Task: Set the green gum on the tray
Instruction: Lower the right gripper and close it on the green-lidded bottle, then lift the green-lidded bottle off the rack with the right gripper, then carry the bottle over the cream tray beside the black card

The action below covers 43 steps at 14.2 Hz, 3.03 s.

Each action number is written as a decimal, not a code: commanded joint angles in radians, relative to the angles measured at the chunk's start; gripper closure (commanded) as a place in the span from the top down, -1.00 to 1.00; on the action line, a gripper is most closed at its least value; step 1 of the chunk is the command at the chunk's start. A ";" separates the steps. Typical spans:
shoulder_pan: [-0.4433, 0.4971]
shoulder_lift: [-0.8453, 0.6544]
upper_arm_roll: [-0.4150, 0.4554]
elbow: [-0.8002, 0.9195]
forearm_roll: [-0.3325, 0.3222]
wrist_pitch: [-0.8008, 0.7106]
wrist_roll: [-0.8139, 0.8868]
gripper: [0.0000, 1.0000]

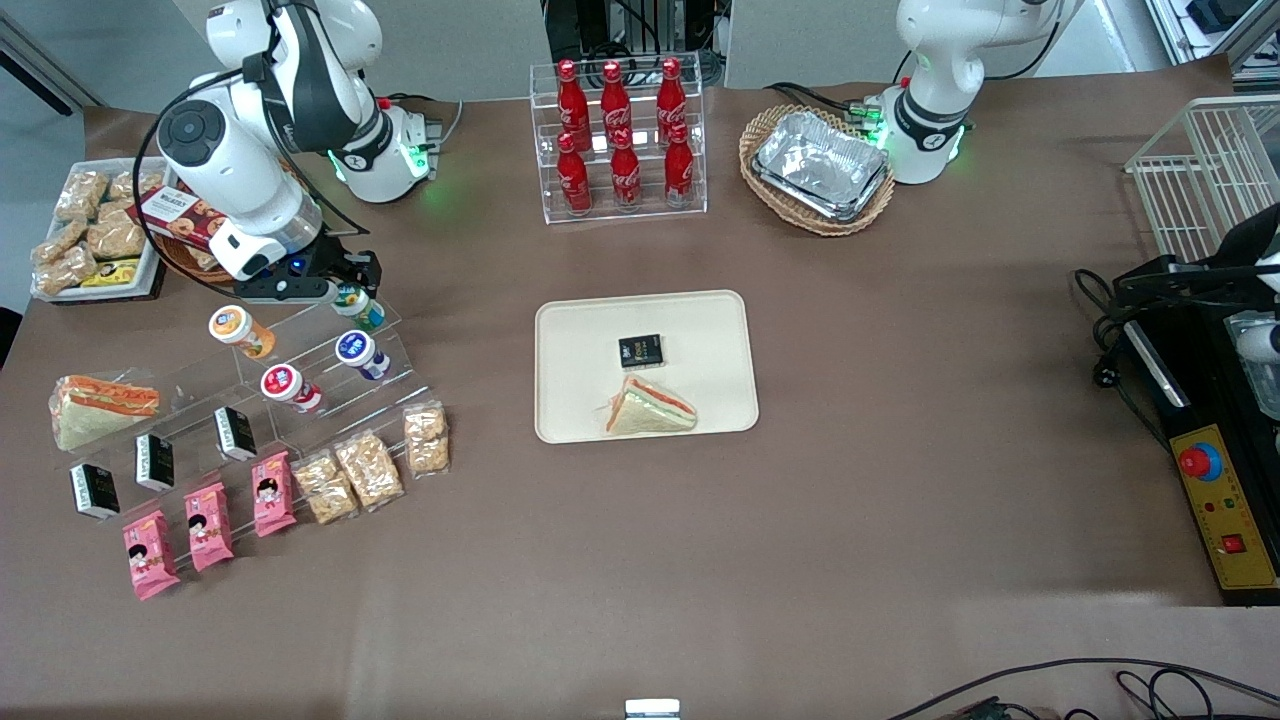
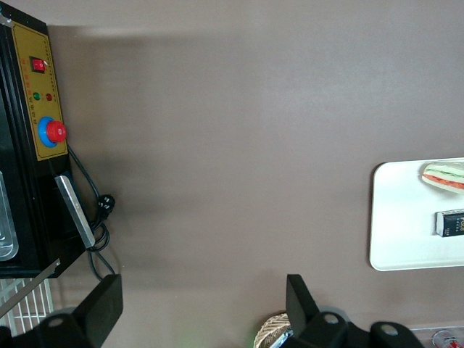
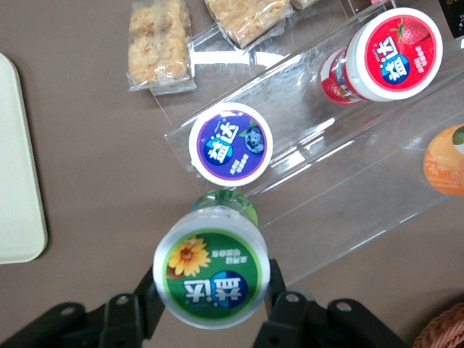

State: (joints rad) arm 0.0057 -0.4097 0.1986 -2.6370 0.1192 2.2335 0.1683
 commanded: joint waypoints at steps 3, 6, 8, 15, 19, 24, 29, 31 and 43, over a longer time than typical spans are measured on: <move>-0.007 -0.101 -0.050 0.041 0.020 -0.133 -0.102 -0.61; -0.007 -0.136 -0.114 0.144 0.020 -0.320 -0.125 -0.66; -0.007 -0.132 -0.114 0.245 0.019 -0.431 -0.124 -0.67; 0.000 -0.029 0.034 0.569 0.066 -0.618 0.044 -0.71; 0.000 0.046 0.204 0.663 0.112 -0.626 0.296 -0.73; 0.000 0.202 0.435 0.680 0.111 -0.448 0.598 -0.76; 0.002 0.311 0.527 0.430 0.109 -0.019 0.622 -0.77; 0.004 0.394 0.533 0.379 0.108 0.125 0.622 -0.77; 0.023 0.781 0.533 0.390 -0.506 0.316 1.059 -0.79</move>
State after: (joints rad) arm 0.0300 0.3187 0.7264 -2.2770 -0.3245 2.5224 1.1672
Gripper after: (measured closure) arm 0.423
